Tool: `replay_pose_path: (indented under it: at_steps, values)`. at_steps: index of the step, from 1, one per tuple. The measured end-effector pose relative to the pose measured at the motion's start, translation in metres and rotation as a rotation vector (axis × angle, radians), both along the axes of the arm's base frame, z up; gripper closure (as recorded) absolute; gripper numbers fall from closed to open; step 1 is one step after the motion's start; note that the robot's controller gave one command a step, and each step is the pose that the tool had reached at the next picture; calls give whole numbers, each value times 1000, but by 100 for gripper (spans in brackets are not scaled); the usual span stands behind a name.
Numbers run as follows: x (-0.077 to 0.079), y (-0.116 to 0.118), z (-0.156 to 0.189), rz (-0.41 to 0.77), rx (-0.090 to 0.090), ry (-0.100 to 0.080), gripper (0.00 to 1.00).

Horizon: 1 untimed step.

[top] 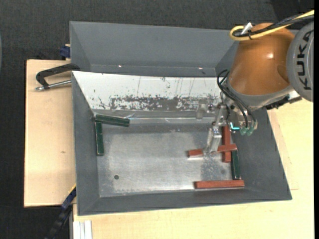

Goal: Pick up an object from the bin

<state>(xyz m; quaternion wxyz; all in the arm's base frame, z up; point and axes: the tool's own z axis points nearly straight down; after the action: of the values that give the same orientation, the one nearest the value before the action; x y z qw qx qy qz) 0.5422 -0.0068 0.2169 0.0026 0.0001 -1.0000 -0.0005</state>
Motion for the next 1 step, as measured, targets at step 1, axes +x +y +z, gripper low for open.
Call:
replay_pose_path:
  at_steps: [1]
  values:
    - [2,0,4,0,0,-9,0]
